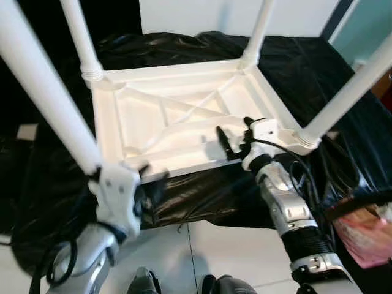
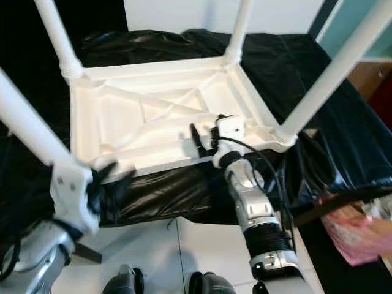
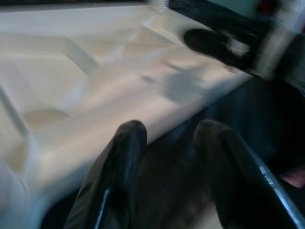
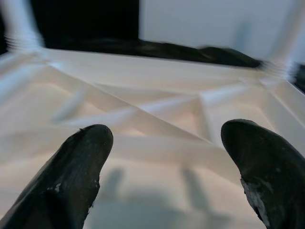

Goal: Building children table

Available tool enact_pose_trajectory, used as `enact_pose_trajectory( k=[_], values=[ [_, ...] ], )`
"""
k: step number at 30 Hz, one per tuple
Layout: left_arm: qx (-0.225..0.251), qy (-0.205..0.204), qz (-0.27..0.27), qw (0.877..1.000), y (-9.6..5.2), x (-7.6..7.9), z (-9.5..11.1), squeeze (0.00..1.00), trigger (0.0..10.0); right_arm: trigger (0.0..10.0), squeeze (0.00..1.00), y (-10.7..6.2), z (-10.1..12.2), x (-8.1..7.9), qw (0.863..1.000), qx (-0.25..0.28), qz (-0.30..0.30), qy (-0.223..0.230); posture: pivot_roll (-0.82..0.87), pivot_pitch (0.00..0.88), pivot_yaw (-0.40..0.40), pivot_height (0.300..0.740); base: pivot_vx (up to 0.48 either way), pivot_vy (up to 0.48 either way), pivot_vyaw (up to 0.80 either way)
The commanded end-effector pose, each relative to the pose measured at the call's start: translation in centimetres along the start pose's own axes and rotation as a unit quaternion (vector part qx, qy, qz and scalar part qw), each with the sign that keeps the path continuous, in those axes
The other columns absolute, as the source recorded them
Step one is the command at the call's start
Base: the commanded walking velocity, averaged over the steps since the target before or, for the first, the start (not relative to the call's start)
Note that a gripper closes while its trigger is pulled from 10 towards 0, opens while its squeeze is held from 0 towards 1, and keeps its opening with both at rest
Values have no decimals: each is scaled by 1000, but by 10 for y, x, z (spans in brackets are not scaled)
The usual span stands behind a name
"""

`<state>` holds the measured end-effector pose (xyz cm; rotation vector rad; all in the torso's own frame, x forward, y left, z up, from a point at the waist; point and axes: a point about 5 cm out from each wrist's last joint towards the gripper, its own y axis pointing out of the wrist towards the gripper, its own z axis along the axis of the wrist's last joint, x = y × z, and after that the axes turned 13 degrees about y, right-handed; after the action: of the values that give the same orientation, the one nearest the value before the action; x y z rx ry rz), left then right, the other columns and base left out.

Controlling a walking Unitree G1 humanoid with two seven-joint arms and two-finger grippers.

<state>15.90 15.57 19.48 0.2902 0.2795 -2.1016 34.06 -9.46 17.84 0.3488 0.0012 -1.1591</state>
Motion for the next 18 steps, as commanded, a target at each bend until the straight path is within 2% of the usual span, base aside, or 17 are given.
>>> enact_pose_trajectory(
  k=[1, 2, 3, 5, 6, 7, 8, 10, 12, 14, 15, 17, 18],
  values=[
    [-3, -3, -107, 994, -28, 2, -1, 0, 10000, 10000, 0, 2, -3, 5, 1000, -2, -4, 5, 257, 125, -177, 740, 0, 0, 0],
    [-3, -3, -107, 994, -28, 2, -1, 0, 10000, 10000, 0, 2, -3, 5, 1000, -2, -4, 5, 257, 125, -177, 740, 0, 0, 0],
    [-11, -7, -117, 993, -38, -3, -3, 0, 10000, 10000, 0, 4, -3, 4, 1000, -2, -3, 6, 256, 122, -171, 740, 0, 0, 0],
    [-11, -7, -117, 993, -38, -3, -3, 0, 10000, 10000, 0, 4, -3, 4, 1000, -2, -3, 6, 256, 122, -171, 740, 0, 0, 0],
    [-25, -9, -117, 993, -45, -9, -4, 0, 10000, 10000, 0, 5, -3, 4, 1000, 0, -2, 6, 254, 120, -168, 740, 0, 0, 0],
    [-36, -9, -97, 995, -55, -23, -3, 0, 10000, 10000, 0, 6, -2, 4, 1000, 2, -3, 6, 250, 115, -157, 740, 0, 0, 0],
    [-36, -9, -97, 995, -55, -23, -3, 0, 10000, 10000, 0, 6, -2, 4, 1000, 2, -3, 6, 250, 115, -157, 740, 0, 0, 0],
    [-58, -2, -54, 997, -71, -51, -3, 0, 10000, 10000, 0, 7, -4, 5, 1000, 5, -5, 5, 242, 109, -147, 740, 0, 0, 0],
    [-58, -2, -54, 997, -71, -51, -3, 0, 10000, 10000, 0, 7, -4, 5, 1000, 5, -5, 5, 242, 109, -147, 740, 0, 0, 0],
    [-90, 18, -3, 996, -86, -90, -8, 0, 10000, 10000, 0, 2, -7, 7, 1000, 3, -9, 5, 223, 105, -128, 740, 0, 0, 0],
    [-90, 18, -3, 996, -86, -90, -8, 0, 10000, 10000, 0, 2, -7, 7, 1000, 3, -9, 5, 223, 105, -128, 740, 0, 0, 0],
    [-125, 46, 94, 987, -92, -142, -18, 0, 10000, 10000, 0, -5, -11, 8, 1000, 0, -16, 4, 210, 104, -117, 740, 0, 0, 0],
    [-125, 46, 94, 987, -92, -142, -18, 0, 10000, 10000, 0, -5, -11, 8, 1000, 0, -16, 4, 210, 104, -117, 740, 0, 0, 0]
  ],
)
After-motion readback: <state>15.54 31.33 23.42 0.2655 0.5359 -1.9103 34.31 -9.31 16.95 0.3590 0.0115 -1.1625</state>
